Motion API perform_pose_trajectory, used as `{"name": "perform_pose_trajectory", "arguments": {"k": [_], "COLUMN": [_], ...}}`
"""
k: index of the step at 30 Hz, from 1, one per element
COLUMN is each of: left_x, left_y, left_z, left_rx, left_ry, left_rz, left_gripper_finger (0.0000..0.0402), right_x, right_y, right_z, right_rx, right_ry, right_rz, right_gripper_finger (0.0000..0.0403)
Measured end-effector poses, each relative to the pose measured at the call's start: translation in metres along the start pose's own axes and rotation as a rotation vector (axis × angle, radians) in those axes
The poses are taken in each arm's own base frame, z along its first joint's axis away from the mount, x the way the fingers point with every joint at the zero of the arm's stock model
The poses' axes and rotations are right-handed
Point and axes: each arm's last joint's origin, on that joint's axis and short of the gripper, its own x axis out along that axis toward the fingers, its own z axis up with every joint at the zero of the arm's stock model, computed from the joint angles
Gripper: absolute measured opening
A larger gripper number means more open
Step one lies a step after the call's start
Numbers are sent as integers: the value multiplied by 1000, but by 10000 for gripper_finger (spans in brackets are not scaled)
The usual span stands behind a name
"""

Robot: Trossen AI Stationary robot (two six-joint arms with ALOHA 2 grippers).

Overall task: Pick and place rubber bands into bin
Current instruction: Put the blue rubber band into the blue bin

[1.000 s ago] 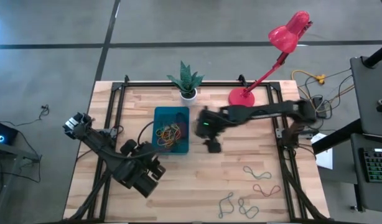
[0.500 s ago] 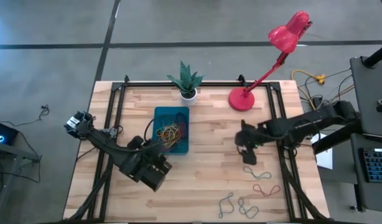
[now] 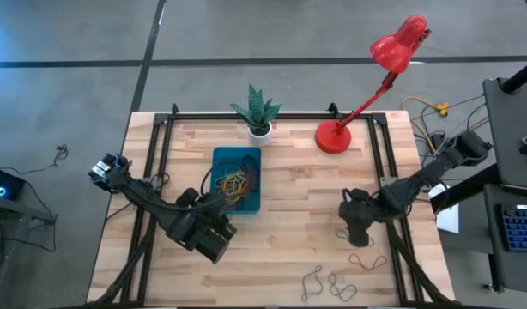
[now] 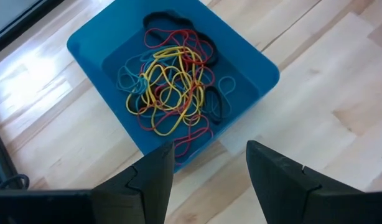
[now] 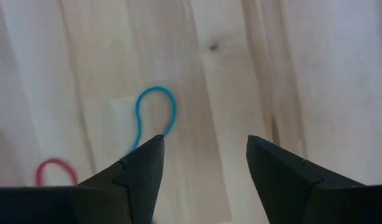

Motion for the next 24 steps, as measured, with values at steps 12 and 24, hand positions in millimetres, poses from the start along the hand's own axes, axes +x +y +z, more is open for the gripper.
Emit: {"name": "perform_pose_trajectory", "arguments": {"k": [12, 24], "left_x": [3, 3], "left_y": [0, -1], "left_z": [-2, -3], "left_rx": [8, 29], "left_ry": [9, 25], "left_rz": [2, -6], "left_gripper_finger": [184, 184], "right_x": [24, 42], "right_y": [30, 37], "right_z": [-23, -20], "right_rx": [-88, -16], "right_ry": [-42, -36], "right_rz": [-141, -145], "right_gripper_finger": [214, 203]}}
